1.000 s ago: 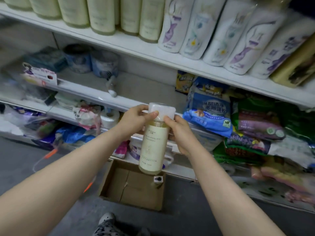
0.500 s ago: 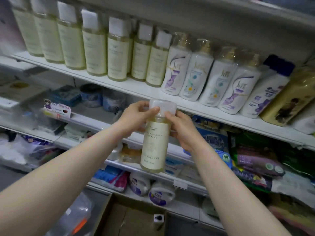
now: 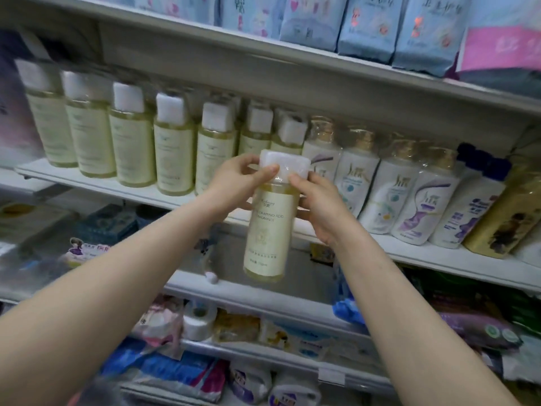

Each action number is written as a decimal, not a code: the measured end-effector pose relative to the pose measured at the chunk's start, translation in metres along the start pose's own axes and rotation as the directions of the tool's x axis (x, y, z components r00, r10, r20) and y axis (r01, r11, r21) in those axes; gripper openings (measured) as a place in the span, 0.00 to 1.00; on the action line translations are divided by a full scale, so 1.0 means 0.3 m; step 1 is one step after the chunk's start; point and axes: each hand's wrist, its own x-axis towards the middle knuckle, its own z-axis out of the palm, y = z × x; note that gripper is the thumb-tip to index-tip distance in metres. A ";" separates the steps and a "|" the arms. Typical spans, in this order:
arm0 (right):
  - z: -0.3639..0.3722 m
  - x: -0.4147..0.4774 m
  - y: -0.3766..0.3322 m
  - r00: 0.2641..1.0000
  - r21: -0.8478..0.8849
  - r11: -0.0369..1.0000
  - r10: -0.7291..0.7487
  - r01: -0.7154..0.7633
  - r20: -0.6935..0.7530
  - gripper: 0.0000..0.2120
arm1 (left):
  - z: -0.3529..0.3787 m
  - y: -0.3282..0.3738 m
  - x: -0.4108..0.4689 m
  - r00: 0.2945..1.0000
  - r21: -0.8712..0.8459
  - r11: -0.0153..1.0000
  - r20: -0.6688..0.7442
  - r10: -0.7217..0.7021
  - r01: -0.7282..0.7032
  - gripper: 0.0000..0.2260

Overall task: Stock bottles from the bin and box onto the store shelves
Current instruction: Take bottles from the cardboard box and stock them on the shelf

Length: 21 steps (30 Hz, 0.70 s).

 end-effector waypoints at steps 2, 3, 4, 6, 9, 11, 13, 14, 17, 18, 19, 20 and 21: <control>0.027 0.033 -0.034 1.000 0.003 1.000 -0.026 0.026 -0.009 0.12 | -0.035 0.025 0.035 0.999 0.026 0.999 0.002 0.040 -0.040 0.21; 0.042 0.051 -0.048 0.999 0.004 0.999 -0.038 0.038 -0.017 0.12 | -0.050 0.037 0.050 0.998 0.043 0.997 -0.001 0.066 -0.065 0.21; 0.054 0.069 -0.059 0.998 0.004 0.999 -0.051 0.051 -0.026 0.12 | -0.063 0.043 0.068 0.996 0.061 0.994 -0.009 0.090 -0.089 0.20; 0.077 0.105 -0.072 0.997 0.009 0.997 -0.072 0.072 -0.039 0.12 | -0.085 0.055 0.097 0.991 0.078 0.989 -0.027 0.128 -0.125 0.19; 0.108 0.154 -0.080 0.994 0.012 0.995 -0.097 0.098 -0.047 0.13 | -0.120 0.055 0.133 0.985 0.108 0.983 -0.065 0.158 -0.151 0.24; 0.126 0.181 -0.076 0.992 0.016 0.993 -0.116 0.117 -0.050 0.12 | -0.136 0.042 0.149 0.980 0.135 0.976 -0.077 0.184 -0.172 0.26; 0.141 0.203 -0.064 0.990 0.036 0.990 -0.132 0.134 -0.057 0.12 | -0.145 0.024 0.159 0.973 0.149 0.970 -0.098 0.207 -0.191 0.27; 0.147 0.210 -0.056 0.988 0.045 0.988 -0.143 0.145 -0.056 0.13 | -0.149 0.013 0.164 0.969 0.155 0.966 -0.105 0.222 -0.205 0.27; 0.158 0.229 -0.032 0.985 0.068 0.983 -0.167 0.169 -0.042 0.14 | -0.151 -0.013 0.180 0.958 0.157 0.958 -0.118 0.262 -0.242 0.24; 0.160 0.236 -0.025 0.985 0.073 0.982 -0.170 0.173 -0.040 0.15 | -0.151 -0.018 0.187 0.957 0.159 0.956 -0.117 0.266 -0.247 0.24; 0.162 0.243 -0.020 0.984 0.080 0.982 -0.171 0.174 -0.044 0.15 | -0.151 -0.022 0.195 0.957 0.160 0.956 -0.116 0.267 -0.248 0.24; 0.163 0.247 -0.014 0.984 0.090 0.980 -0.173 0.177 -0.051 0.15 | -0.150 -0.025 0.201 0.956 0.158 0.955 -0.114 0.272 -0.253 0.23; 0.165 0.247 -0.008 0.982 0.098 0.978 -0.179 0.184 -0.058 0.15 | -0.148 -0.029 0.204 0.954 0.157 0.954 -0.114 0.276 -0.257 0.21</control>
